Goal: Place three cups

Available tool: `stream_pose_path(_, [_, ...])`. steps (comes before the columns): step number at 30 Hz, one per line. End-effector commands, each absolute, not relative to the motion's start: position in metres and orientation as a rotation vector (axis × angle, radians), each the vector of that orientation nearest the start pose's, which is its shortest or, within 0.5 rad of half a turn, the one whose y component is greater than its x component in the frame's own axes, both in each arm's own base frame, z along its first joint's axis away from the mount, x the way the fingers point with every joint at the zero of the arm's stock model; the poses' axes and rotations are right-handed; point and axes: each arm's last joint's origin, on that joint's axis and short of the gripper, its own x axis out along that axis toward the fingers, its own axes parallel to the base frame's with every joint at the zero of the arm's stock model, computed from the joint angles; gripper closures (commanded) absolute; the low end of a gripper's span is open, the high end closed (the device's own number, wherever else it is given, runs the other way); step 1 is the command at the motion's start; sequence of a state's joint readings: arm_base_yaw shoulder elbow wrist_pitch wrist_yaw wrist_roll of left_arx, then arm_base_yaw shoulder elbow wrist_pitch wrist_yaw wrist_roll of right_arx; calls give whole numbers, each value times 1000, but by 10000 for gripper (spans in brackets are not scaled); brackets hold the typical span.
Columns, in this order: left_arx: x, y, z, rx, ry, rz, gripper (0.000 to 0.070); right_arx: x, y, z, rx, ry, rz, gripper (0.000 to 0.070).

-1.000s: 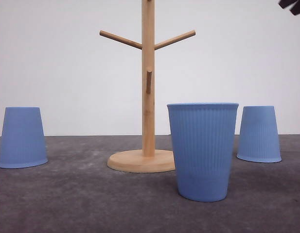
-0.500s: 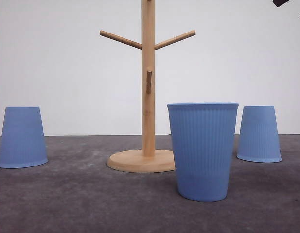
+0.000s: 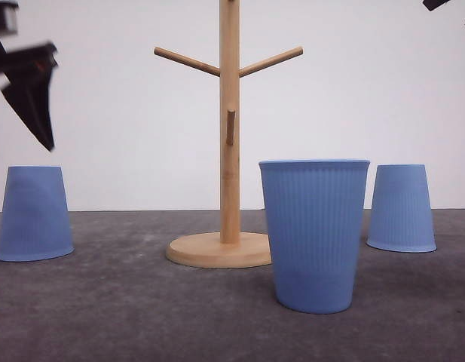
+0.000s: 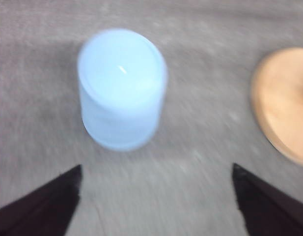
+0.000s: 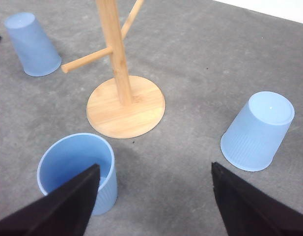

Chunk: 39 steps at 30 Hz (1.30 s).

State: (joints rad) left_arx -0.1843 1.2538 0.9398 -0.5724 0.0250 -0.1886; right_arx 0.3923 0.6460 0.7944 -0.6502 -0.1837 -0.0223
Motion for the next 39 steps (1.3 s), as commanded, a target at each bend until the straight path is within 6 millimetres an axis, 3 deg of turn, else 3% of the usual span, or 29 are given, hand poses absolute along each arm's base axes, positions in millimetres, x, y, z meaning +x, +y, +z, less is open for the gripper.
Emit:
stream_pose_path(1, [257,-47,261,-118,873,-105,60,116,54,315,-66,488,573,239])
stream_pose_path(11, [296,-45,227,-143,862,-110,62,116,54,315,-59,491,573,239])
stream_pose_path(23, [313,-46,206,-81,856,-87,84,116,54,315,-59,491,573,240])
stream_pose_path(29, [314,-46,205,-58,855,-97,275,116,54,315,-59,491,572,240])
stream_pose_path(35, [313,-46,205,-58,861,-98,342,116,54,315,-59,491,572,240])
stream_pose_path(39, [309,-46,209,-63,868,-108,348,116,54,315,-59,492,572,240])
